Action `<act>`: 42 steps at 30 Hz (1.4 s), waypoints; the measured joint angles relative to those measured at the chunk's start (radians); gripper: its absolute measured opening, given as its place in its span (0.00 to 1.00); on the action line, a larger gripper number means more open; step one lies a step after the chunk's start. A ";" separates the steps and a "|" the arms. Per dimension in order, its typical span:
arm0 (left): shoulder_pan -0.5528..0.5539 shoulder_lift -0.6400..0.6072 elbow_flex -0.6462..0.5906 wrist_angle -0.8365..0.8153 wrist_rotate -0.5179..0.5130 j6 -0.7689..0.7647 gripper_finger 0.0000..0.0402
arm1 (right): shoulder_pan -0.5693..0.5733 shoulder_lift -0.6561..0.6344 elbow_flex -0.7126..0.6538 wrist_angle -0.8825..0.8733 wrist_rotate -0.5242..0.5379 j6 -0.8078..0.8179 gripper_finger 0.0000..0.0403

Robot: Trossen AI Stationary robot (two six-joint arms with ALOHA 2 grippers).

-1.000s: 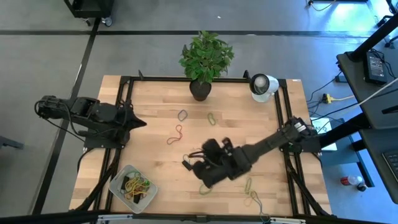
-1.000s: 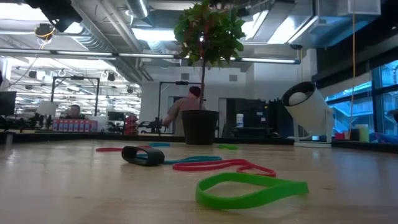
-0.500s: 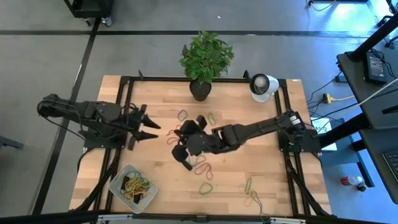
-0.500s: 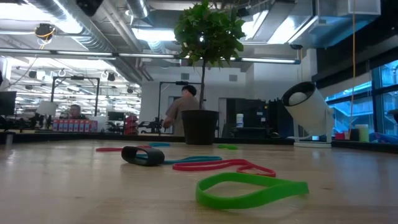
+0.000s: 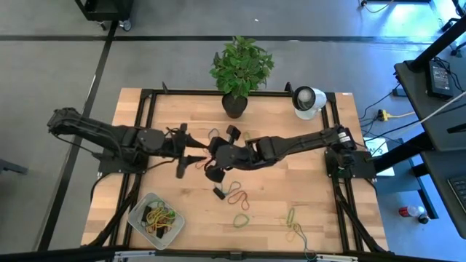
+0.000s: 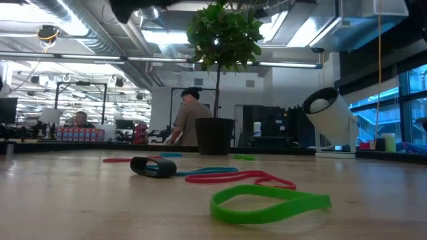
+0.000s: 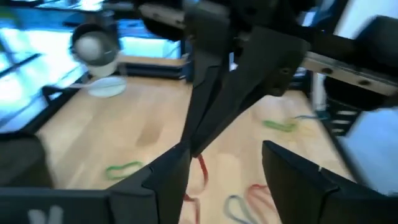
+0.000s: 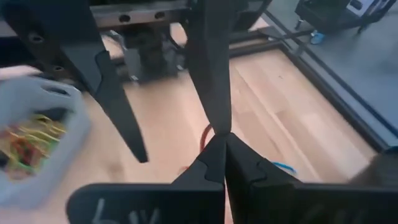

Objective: Pick and place rubber bands into bin
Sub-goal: Put the bottom right red rubber band into the gray bin

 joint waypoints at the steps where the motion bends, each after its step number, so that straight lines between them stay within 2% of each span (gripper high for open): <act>1: 0.000 0.009 0.000 -0.003 -0.027 -0.008 0.47 | -0.002 0.001 0.000 -0.012 -0.004 -0.014 0.00; 6: 0.000 0.032 0.000 0.026 -0.101 -0.018 0.39 | -0.014 -0.015 0.000 -0.072 -0.035 -0.072 0.00; 11: 0.001 0.036 -0.001 0.073 -0.192 -0.016 0.38 | -0.034 -0.031 0.005 -0.084 -0.124 -0.127 0.00; 20: 0.003 0.034 -0.001 0.068 -0.164 -0.087 0.42 | -0.046 -0.044 0.002 -0.027 -0.135 -0.277 0.00; 26: 0.003 0.036 -0.001 0.014 -0.164 -0.146 0.40 | -0.047 -0.049 0.003 0.018 -0.150 -0.310 0.00; 30: 0.003 0.036 -0.001 -0.056 -0.142 -0.194 0.29 | -0.048 -0.049 0.003 0.018 -0.149 -0.280 0.00; 35: 0.003 0.035 -0.001 -0.094 -0.084 -0.230 0.04 | -0.048 -0.049 0.003 0.013 -0.147 -0.208 0.00; 42: 0.000 0.026 0.000 -0.122 0.026 -0.279 0.01 | -0.048 -0.049 0.002 -0.096 -0.145 -0.043 0.11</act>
